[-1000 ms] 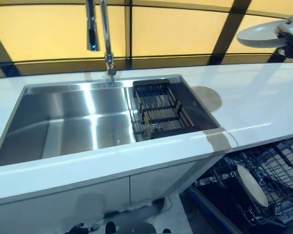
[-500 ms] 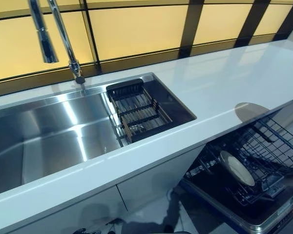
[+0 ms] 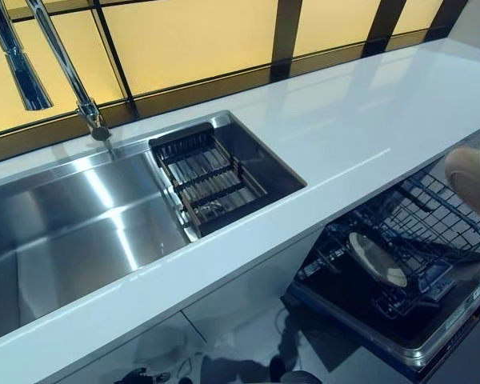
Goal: Take plates into dishwasher
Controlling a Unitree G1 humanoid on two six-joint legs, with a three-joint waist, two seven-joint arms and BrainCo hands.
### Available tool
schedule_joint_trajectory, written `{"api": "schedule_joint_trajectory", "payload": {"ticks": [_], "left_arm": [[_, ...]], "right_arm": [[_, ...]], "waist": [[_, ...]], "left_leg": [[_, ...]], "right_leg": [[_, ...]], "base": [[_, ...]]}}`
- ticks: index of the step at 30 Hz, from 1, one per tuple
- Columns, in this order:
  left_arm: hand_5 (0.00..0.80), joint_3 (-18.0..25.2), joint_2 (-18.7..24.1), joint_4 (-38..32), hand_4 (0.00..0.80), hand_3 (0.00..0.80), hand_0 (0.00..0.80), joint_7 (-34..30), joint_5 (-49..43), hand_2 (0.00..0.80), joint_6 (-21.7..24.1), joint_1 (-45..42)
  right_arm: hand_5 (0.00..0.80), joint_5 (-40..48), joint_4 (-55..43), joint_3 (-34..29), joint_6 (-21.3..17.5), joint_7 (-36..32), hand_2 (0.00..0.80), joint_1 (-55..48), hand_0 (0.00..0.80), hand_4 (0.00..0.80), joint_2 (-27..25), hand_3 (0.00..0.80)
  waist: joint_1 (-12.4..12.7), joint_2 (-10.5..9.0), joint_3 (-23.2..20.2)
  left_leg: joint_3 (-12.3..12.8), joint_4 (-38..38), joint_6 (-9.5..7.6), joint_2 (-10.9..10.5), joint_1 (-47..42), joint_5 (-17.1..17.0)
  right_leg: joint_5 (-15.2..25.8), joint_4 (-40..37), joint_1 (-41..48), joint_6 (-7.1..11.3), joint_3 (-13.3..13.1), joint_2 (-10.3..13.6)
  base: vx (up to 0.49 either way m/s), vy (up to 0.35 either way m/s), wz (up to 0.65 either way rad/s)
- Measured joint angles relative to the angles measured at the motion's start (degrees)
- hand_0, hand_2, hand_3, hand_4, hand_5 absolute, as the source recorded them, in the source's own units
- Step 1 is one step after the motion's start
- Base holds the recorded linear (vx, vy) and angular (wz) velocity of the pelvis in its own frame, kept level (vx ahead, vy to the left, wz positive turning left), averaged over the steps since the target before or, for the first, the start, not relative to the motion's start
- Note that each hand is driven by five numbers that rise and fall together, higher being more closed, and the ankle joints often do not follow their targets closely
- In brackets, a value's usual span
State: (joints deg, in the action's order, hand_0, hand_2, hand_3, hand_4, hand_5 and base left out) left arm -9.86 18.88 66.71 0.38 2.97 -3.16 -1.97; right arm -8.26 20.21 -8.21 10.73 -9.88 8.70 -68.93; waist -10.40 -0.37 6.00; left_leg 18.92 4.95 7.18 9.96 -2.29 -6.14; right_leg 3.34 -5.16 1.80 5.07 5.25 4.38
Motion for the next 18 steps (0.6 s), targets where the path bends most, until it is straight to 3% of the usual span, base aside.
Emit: {"api": "schedule_joint_trajectory", "payload": {"ticks": [8, 18], "left_arm": [[0.000, 0.0, 0.0, 0.0, 0.000, 0.000, 0.000, 0.0, 0.0, 0.000, -0.1, 0.4], [0.000, 0.0, 0.1, -0.1, 0.000, 0.000, 0.000, 0.0, 0.0, 0.000, -1.0, 0.3]], "right_arm": [[0.800, -0.1, 0.1, 0.8, 0.9, -4.6, 0.800, 0.0, 0.800, 0.800, 0.8, 0.800], [0.800, -6.3, 1.0, 8.6, 1.0, -4.6, 0.800, 0.9, 0.800, 0.800, 3.4, 0.800]], "waist": [[0.1, -0.40, 0.2], [0.4, -0.53, 0.4]], "left_leg": [[0.1, 0.0, 0.03, 0.0, 0.0, 0.1], [-0.1, 0.0, 0.04, 0.0, 0.3, 0.0]], "right_leg": [[0.0, 0.0, 0.0, -0.02, 0.0, 0.0], [0.0, 0.0, 0.0, -0.03, 0.1, 0.0]], "base": [[0.000, 0.000, 0.00], [-0.011, -0.008, 0.00]]}}
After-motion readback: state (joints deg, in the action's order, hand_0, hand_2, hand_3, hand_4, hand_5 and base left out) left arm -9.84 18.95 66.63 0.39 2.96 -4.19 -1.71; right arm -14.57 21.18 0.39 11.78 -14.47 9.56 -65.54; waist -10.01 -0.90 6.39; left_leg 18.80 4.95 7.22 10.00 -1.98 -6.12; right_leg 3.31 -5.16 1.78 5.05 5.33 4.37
